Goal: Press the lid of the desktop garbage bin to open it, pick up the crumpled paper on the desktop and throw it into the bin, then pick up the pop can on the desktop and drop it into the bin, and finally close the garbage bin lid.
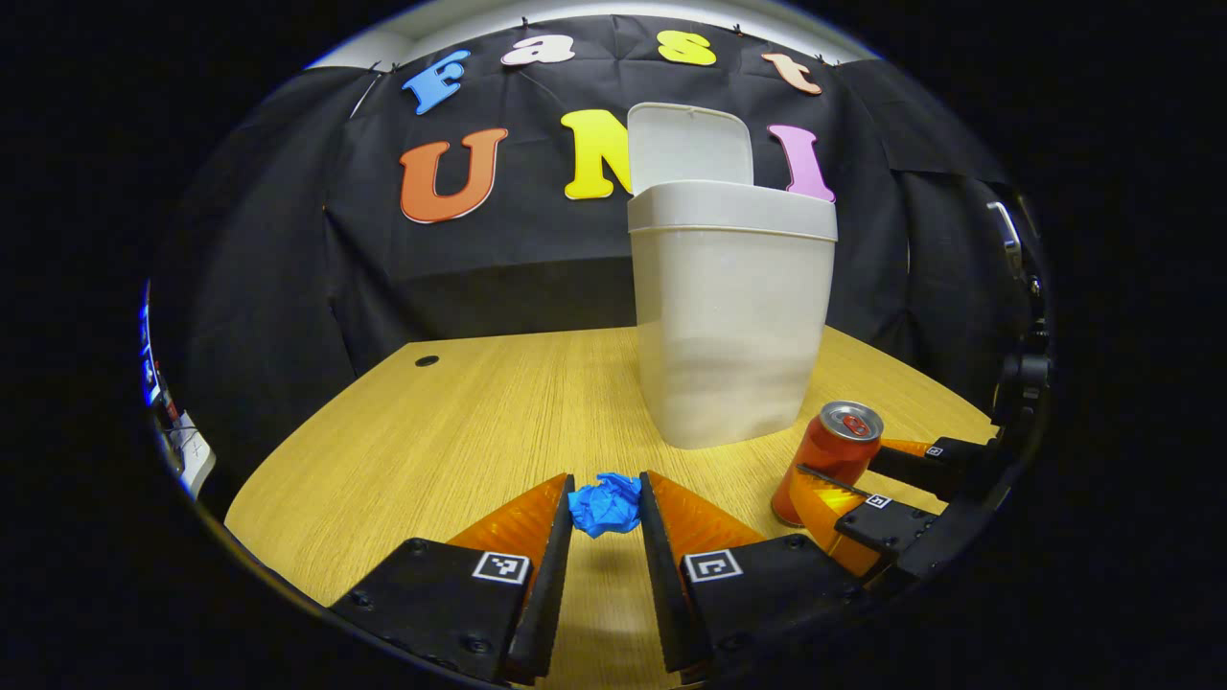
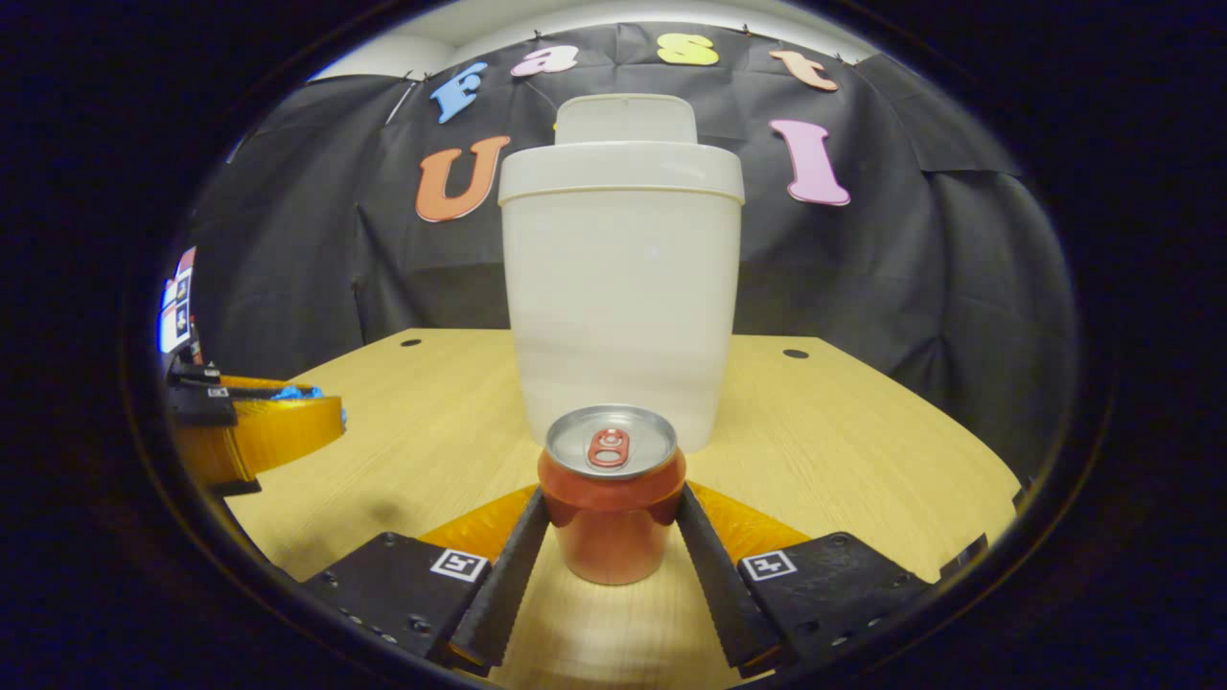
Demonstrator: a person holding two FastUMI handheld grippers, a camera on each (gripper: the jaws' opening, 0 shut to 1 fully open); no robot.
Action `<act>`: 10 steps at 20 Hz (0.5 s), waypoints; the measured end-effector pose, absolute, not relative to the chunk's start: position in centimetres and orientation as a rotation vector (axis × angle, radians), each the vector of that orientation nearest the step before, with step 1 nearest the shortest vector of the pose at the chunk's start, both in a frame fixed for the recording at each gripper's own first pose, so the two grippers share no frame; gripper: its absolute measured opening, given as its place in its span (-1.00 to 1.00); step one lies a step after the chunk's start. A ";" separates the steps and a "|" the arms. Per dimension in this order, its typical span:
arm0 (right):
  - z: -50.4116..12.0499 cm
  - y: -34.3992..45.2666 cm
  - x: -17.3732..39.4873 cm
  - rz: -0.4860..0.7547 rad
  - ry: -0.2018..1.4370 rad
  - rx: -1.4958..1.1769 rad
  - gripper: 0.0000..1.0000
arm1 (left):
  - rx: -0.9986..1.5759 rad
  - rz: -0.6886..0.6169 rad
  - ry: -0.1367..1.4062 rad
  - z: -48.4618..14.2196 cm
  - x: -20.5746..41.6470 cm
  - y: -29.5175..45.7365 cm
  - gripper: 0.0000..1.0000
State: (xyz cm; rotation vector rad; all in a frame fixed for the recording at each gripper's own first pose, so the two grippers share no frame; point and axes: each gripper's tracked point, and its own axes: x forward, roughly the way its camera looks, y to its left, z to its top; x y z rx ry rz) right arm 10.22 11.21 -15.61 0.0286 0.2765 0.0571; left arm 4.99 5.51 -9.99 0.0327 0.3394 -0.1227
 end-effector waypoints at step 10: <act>-3.0 8.6 4.8 0.139 0.030 -0.023 0.52 | 0.082 0.051 0.156 -3.3 2.8 7.0 -0.10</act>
